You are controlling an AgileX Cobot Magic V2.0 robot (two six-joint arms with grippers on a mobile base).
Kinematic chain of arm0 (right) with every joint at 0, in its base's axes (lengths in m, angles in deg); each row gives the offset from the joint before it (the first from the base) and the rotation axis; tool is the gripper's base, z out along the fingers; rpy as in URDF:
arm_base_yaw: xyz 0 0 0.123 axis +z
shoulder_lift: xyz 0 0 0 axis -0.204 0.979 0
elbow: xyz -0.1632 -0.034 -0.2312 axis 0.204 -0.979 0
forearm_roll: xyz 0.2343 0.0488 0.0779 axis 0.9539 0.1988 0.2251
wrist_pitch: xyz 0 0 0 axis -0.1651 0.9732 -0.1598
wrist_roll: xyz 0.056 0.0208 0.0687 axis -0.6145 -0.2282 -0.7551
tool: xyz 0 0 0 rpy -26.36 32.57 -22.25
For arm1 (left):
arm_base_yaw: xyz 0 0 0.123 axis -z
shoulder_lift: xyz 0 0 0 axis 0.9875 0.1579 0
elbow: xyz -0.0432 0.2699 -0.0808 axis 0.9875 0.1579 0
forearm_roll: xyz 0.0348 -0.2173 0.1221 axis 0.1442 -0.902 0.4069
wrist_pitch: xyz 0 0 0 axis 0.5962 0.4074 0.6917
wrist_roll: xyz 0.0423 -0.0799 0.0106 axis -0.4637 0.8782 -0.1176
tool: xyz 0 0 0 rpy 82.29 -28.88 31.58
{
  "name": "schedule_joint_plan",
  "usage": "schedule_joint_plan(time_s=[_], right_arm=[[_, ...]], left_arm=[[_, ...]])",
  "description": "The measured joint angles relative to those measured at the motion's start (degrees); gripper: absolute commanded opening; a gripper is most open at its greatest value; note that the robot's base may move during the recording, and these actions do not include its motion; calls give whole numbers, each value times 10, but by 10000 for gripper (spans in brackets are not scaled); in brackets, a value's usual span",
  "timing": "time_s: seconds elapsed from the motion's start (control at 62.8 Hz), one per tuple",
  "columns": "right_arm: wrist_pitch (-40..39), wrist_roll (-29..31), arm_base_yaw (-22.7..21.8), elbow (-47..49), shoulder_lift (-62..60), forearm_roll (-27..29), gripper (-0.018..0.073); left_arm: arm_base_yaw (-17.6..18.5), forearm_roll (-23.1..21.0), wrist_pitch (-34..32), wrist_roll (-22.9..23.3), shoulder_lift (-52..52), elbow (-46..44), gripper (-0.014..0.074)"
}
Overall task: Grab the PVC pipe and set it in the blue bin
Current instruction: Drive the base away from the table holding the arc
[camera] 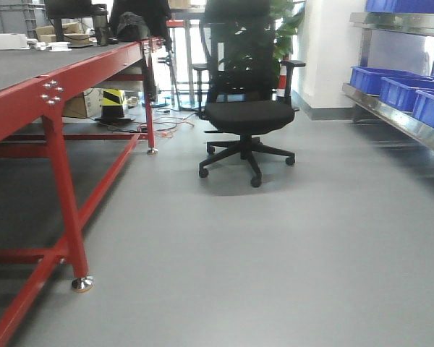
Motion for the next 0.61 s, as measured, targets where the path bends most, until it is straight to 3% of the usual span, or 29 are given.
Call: schedule_joint_plan(time_s=[0.605], right_arm=[[0, 0, 0, 0, 0, 0, -165]], left_arm=[[0, 0, 0, 0, 0, 0, -111]])
